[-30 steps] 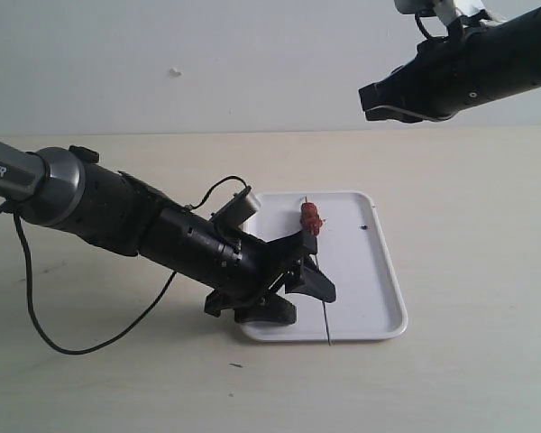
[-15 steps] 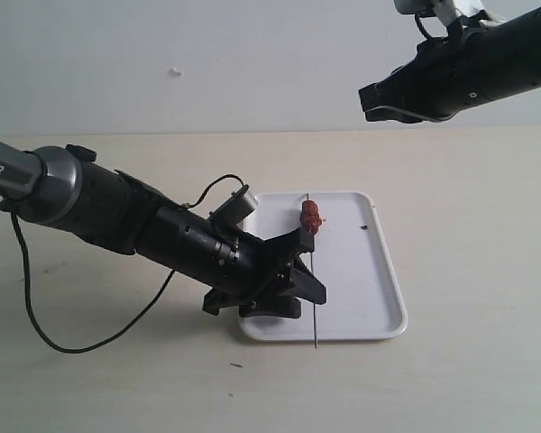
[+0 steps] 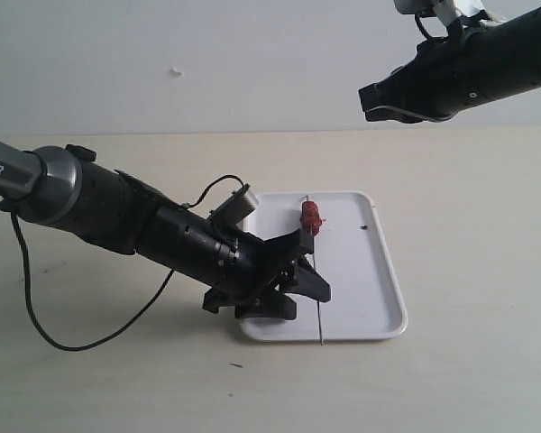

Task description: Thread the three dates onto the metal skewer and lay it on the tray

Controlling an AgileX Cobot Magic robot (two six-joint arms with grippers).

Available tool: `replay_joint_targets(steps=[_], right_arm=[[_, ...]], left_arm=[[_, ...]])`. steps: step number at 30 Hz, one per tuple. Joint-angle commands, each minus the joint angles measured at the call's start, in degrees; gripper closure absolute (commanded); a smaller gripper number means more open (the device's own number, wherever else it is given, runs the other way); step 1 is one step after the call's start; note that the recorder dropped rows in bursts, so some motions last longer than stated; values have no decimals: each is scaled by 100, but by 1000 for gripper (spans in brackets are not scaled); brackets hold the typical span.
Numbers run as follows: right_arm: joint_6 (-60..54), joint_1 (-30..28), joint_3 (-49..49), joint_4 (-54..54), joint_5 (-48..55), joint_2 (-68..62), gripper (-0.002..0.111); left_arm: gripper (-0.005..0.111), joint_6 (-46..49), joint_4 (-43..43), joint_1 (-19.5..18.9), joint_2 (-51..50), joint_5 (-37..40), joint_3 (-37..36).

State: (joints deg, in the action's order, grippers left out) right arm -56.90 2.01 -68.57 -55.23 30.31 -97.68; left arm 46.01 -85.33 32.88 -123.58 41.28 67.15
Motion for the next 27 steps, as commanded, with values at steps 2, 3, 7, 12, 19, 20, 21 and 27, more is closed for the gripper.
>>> replay_joint_targets(steps=[2, 3, 7, 12, 19, 20, 21, 27], right_arm=[[-48, -7, 21, -1, 30, 48, 108], [-48, -7, 21, -1, 30, 48, 108], [-48, -7, 21, -1, 30, 48, 108], [-48, -7, 21, -1, 30, 48, 108], [-48, -7, 21, -1, -6, 11, 108], [-48, -7, 21, -1, -6, -12, 108], [-48, -7, 21, -1, -6, -25, 108], [-48, -7, 21, 241, 209, -36, 108]], left_arm=[[57, 55, -14, -26, 35, -101, 28], [63, 54, -14, -26, 35, -101, 28], [73, 54, -73, -26, 35, -101, 55], [47, 147, -42, -26, 35, -54, 230], [66, -3, 244, -26, 35, -160, 298], [66, -3, 244, -26, 35, -128, 298], [64, -3, 244, -26, 35, -126, 298], [35, 7, 269, -36, 35, -65, 298]])
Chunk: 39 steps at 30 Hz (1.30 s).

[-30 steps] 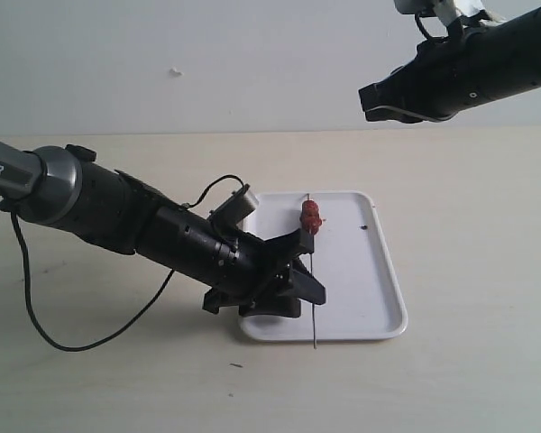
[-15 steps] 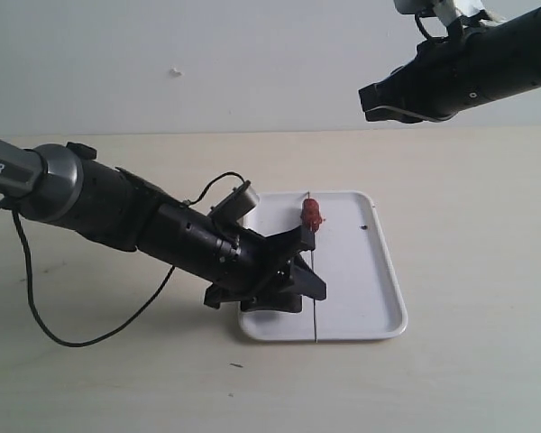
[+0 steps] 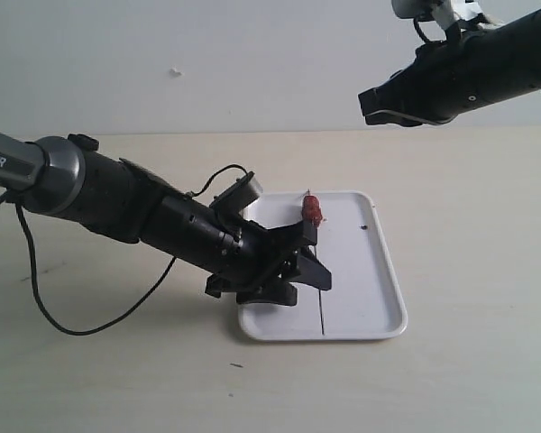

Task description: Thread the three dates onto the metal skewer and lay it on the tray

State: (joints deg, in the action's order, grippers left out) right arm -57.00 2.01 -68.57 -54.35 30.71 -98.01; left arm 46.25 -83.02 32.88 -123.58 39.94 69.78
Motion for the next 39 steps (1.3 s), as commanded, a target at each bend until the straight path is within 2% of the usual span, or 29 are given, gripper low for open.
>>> replay_joint_targets(steps=[1, 7, 10, 13, 17, 19, 21, 25, 28, 33, 39], right_arm=[[-38, -7, 21, 166, 198, -3, 108], [-38, -7, 21, 457, 376, -3, 108], [-27, -7, 21, 434, 376, -3, 108], [-37, -7, 21, 405, 376, -3, 108], [-37, -7, 21, 405, 376, -3, 108], [-34, -7, 21, 405, 467, -3, 108], [-34, -7, 21, 405, 578, -3, 108], [-19, -7, 21, 377, 887, -3, 108], [-12, -7, 21, 310, 1201, -3, 108], [453, -7, 29, 85, 1281, -3, 108], [761, -7, 29, 85, 1213, -3, 108]], left_arm=[[34, -17, 54, -36, 46, 80, 35], [34, 0, 234, -241, 58, 507, 35], [40, 385, 132, -421, 98, 931, 35], [62, 987, 134, -644, 281, 1386, 35], [106, 1564, 74, -922, 680, 1922, -49], [107, 1861, -44, -1012, 940, 1882, -205], [107, 2290, -380, -1051, 1309, 1501, -466], [107, 3941, -1692, -979, 2226, -23, -1589], [107, 4675, -1692, -943, 2985, -1096, -2243], [107, 5077, -1692, -943, 4564, -2272, -3209], [107, 4977, -1692, -943, 6682, -3856, -4013]])
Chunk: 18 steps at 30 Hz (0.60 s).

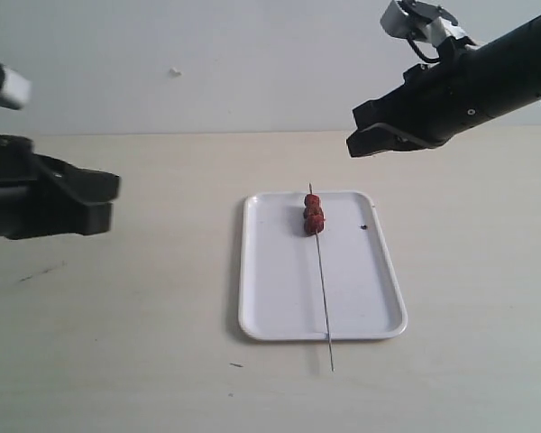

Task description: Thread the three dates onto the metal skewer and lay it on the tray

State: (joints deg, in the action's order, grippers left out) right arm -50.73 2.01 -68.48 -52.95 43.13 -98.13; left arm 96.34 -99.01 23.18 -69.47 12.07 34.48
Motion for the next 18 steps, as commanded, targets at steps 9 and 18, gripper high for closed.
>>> replay_joint_targets(steps=[9, 18], right_arm=[[134, -7, 20, -55, -39, 9, 108], [134, -7, 20, -55, -39, 9, 108]], left_arm=[[107, -213, -94, 27, 4282, -1630, -1928], [107, -397, -94, 27, 5936, -1449, -2891]])
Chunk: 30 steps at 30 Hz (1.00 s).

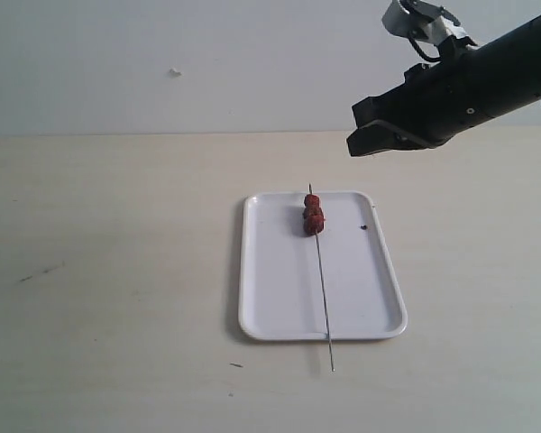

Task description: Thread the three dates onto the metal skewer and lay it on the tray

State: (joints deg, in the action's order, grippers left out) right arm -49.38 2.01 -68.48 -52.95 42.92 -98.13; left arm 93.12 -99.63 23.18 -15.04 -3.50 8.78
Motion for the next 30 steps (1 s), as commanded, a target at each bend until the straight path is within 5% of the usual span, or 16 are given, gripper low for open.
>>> replay_joint_targets(steps=[1, 8, 11, 17, 19, 30], right_arm=[[-1, -7, 20, -54, -18, 9, 108], [-1, -7, 20, -54, -18, 9, 108], [-1, -7, 20, -54, -18, 9, 108], [-1, -7, 20, -54, -18, 9, 108], [-1, -7, 20, -54, -18, 9, 108], [-1, -7, 20, -54, -18, 9, 108]], left_arm=[[107, -64, -31, 27, 582, 108, -390], [107, -139, 414, 27, 736, 180, -518], [107, -1885, 2541, 27, 736, 617, -518], [107, -7354, 8310, 27, 736, 510, -531], [107, -8626, 9476, 27, 736, 497, -612], [107, -8970, 9698, 27, 747, 399, -822]])
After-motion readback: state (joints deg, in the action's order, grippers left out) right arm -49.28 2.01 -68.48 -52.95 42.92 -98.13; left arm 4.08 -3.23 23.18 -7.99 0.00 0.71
